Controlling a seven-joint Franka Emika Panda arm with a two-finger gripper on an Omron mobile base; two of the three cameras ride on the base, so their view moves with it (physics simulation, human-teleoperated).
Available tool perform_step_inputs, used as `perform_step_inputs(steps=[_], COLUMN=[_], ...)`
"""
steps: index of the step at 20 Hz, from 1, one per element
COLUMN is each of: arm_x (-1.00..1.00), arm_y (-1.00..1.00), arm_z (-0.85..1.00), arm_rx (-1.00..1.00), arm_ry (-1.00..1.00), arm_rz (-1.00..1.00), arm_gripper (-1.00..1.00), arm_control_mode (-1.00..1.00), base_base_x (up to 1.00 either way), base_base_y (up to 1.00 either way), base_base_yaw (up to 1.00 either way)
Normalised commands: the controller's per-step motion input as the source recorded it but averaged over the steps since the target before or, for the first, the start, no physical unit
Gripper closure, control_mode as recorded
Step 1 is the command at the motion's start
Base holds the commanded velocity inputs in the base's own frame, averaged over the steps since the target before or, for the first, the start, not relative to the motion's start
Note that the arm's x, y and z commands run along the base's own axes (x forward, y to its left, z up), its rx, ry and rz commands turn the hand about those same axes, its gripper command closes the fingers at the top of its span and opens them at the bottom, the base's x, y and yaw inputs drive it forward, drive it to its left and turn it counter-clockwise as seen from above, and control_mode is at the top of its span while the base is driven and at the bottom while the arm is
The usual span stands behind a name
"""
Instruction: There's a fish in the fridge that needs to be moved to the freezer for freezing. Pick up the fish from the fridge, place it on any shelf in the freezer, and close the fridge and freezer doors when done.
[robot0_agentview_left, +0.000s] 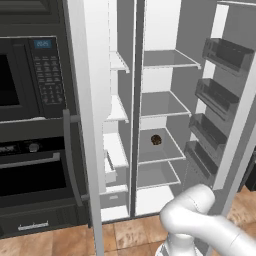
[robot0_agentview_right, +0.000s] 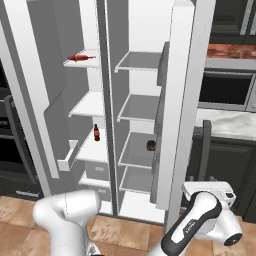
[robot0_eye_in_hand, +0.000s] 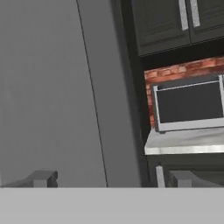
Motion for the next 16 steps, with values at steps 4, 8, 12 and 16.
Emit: perform_step_inputs(steps=[4,8,12,16], arm_x=[0.06,0.26,0.18,0.27], arm_y=[1.00,1.00,1.00,1.00], arm_z=[-0.23,-0.14,-0.09,-0.04], arm_rx=[-0.02,-0.01,-0.04,-0.05], arm_ry=[-0.03,-0.04,-0.08,-0.11], arm_rz=[0.04,0.08,0.09,0.05], arm_gripper=[-1.00,-1.00,-1.00,-1.00], arm_control_mode=[-1.00,-1.00,-1.00,-1.00], base_base_x=[0.00,0.00,0.00,0.00], base_base_y=[0.00,0.00,0.00,0.00], base_base_yaw=[0.00,0.00,0.00,0.00])
